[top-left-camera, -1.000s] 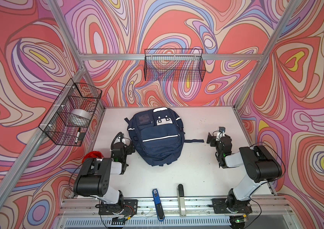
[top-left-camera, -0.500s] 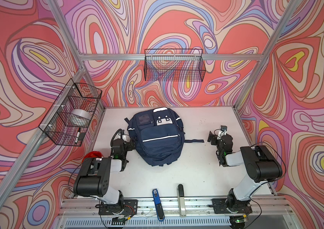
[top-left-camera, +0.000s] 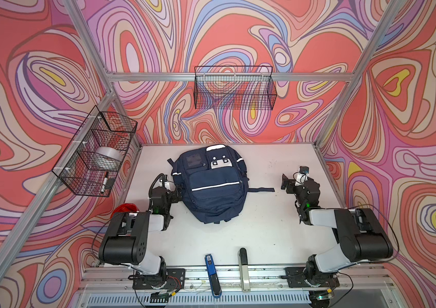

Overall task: Pack books, pencil case, and school supplies into a backpack
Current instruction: Reset both arms

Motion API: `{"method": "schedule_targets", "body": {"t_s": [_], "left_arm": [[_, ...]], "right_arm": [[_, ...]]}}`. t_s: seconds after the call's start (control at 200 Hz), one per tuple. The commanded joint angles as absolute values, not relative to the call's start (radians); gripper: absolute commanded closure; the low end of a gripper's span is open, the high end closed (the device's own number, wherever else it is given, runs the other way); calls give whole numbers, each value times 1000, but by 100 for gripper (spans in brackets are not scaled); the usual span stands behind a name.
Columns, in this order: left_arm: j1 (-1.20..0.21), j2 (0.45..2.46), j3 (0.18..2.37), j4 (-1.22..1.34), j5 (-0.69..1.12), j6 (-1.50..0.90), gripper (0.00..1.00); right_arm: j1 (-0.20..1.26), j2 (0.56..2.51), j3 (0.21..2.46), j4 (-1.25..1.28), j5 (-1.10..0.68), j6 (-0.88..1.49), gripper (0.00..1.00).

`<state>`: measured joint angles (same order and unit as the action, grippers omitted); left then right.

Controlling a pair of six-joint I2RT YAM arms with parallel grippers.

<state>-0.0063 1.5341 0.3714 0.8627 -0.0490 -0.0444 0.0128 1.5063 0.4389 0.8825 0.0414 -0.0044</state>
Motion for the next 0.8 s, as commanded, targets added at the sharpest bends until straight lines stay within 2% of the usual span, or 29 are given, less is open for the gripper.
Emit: {"method": "schedule_targets", "body": {"t_s": [0.0,0.13,0.165,0.235,0.796], "left_arm": [[-2,1537,375,884,-41,-29,0],[-3,1537,376,883,-40,-29,0],[-1,1538,376,885,-39,-29,0],[-2,1538,374,886,-41,-29,0],[-2,1543,390,860,0,-14,0]], "right_arm": [[15,1541,405,939,24,-12,2],[9,1712,508,894,56,17,2],[-2,1684,499,860,47,27,2],[-2,1715,470,959,93,34,2],[-2,1712,469,956,94,34,2]]}}
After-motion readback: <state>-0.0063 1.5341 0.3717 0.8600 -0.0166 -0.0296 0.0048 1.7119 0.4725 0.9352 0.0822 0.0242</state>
